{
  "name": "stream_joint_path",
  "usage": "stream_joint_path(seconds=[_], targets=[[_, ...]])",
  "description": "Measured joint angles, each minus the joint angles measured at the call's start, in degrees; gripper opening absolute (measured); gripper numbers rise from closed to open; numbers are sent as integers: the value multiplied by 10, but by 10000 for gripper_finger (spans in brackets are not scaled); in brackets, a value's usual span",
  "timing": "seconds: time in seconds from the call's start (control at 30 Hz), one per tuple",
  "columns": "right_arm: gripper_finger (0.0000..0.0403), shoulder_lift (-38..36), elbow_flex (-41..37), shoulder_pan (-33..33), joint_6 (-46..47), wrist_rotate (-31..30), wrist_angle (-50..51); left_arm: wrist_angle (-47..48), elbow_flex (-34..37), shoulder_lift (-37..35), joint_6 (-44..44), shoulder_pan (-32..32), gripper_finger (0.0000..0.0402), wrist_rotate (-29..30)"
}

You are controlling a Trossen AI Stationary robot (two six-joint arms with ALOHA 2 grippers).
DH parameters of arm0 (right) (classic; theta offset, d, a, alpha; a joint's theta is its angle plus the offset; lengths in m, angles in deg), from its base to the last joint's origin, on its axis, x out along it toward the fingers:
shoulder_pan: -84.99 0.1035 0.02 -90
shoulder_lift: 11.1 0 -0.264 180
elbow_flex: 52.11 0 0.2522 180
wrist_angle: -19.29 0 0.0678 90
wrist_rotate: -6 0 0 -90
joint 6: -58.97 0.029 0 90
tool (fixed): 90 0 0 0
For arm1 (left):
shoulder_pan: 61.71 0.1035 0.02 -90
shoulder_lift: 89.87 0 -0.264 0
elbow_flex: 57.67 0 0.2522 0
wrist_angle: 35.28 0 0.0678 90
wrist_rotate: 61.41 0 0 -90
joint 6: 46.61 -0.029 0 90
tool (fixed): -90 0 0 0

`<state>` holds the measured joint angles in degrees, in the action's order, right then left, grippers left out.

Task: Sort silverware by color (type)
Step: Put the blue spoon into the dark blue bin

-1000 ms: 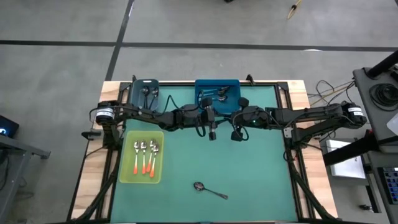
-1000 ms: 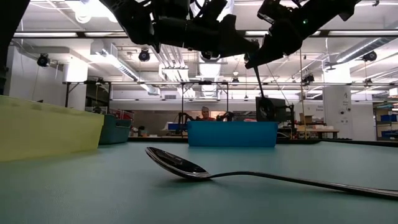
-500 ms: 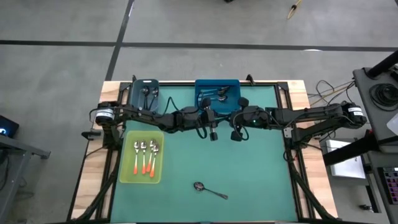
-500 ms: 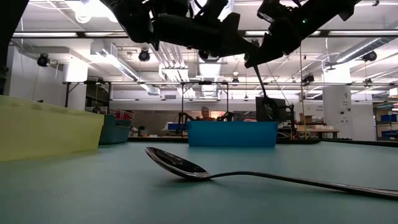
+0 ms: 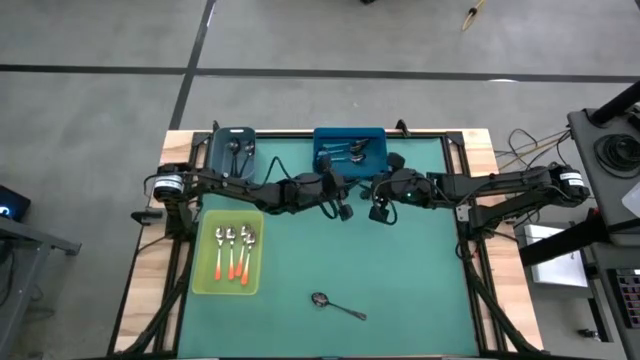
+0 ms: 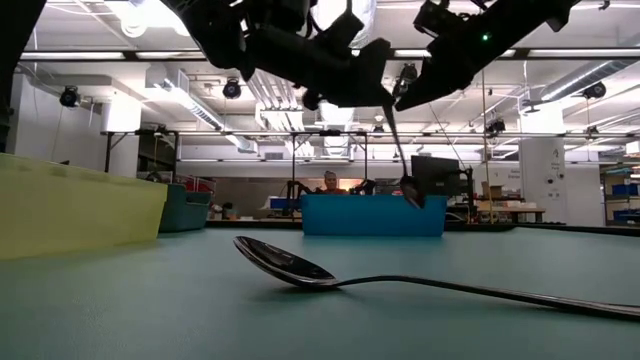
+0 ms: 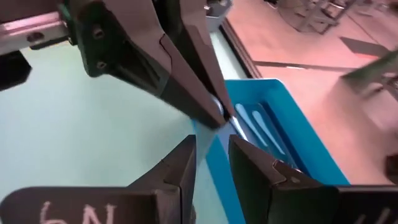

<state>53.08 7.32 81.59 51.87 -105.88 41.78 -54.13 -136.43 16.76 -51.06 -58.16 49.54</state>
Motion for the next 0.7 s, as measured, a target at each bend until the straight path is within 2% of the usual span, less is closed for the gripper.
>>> stream_joint_path(seconds=[0.17,0.3,0.47,0.7], targets=[[88,0,0,0,19,-65,28,9,0,-1,34,0,0,86],[88,0,-4,-3,11,-66,28,3,0,-10,75,-1,0,138],[89,0,-11,-7,-21,-64,-14,-14,0,-26,131,-3,0,146],[90,0,-13,-7,-29,-47,-44,-25,0,-28,167,-6,0,146]])
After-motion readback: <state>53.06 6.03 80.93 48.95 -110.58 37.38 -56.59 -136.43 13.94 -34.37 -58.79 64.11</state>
